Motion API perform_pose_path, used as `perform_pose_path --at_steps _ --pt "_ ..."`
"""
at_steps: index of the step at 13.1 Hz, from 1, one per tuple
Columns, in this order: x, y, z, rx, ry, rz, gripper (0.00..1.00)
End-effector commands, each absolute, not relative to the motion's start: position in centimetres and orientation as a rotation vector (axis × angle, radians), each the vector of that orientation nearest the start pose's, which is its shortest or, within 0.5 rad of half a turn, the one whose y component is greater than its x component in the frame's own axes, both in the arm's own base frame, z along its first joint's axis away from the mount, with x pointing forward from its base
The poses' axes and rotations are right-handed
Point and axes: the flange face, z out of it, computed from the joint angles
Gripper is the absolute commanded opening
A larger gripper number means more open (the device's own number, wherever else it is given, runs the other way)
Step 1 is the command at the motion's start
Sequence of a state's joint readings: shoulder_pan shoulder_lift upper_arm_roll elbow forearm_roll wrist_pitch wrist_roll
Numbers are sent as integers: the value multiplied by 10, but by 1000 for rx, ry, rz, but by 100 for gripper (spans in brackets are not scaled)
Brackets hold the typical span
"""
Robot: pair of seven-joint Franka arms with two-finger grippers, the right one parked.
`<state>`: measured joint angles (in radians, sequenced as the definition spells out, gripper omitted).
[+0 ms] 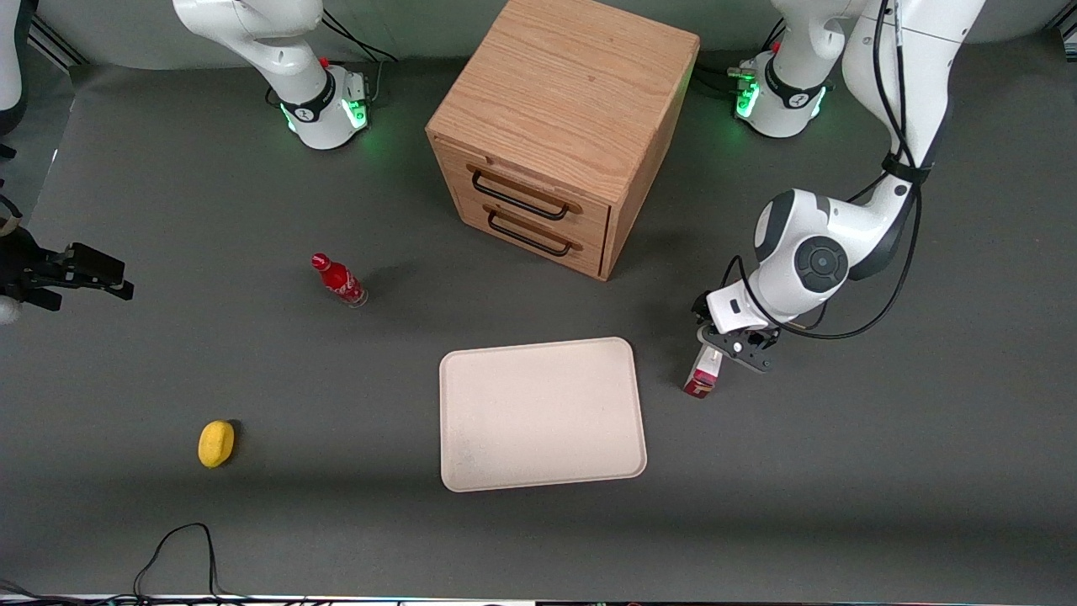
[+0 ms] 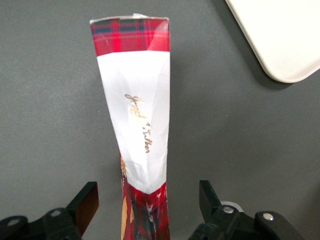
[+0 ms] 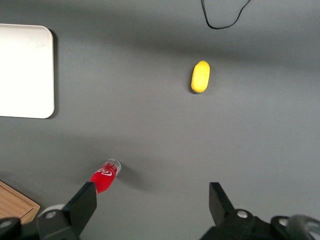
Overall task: Place red cookie box on tray
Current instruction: 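Close the left gripper on the cookie box's end and lift it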
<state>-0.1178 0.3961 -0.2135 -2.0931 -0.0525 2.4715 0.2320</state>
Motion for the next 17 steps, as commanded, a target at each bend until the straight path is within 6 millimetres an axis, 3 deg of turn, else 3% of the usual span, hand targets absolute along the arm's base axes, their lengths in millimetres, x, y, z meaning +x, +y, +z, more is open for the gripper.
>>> perform_pose_path --at_steps 1,6,8,10,15,17 --pt "553 -191 239 -3153 803 17 0" --pt "556 -188 246 -3155 789 2 0" --pt "559 -181 275 -3170 718 -23 0" --pt "565 -174 339 -3168 666 29 0" --pt "591 -123 553 -3175 516 170 0" --pt "591 -107 600 -3185 353 143 0"
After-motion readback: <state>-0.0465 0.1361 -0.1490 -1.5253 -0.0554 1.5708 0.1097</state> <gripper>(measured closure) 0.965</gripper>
